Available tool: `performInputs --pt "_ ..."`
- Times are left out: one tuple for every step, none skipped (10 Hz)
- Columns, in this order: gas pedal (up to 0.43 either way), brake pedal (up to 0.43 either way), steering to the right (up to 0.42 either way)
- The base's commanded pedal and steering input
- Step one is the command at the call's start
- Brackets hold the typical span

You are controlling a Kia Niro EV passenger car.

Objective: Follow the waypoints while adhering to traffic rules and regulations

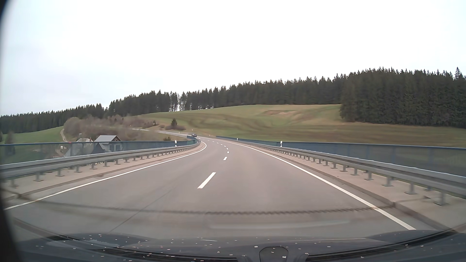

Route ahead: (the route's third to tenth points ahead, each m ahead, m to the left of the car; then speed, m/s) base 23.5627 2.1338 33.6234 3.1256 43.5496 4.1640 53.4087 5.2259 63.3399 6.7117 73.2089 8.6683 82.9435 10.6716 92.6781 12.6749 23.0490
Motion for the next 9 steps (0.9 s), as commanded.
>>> performInputs --pt "0.189 0.000 -0.008" --pt "0.189 0.000 -0.009" --pt "0.189 0.000 -0.010" --pt "0.189 0.000 -0.010" --pt "0.189 0.000 -0.010" --pt "0.177 0.000 -0.010" --pt "0.169 0.000 -0.010" --pt "0.169 0.000 -0.012" --pt "0.169 0.000 -0.014"
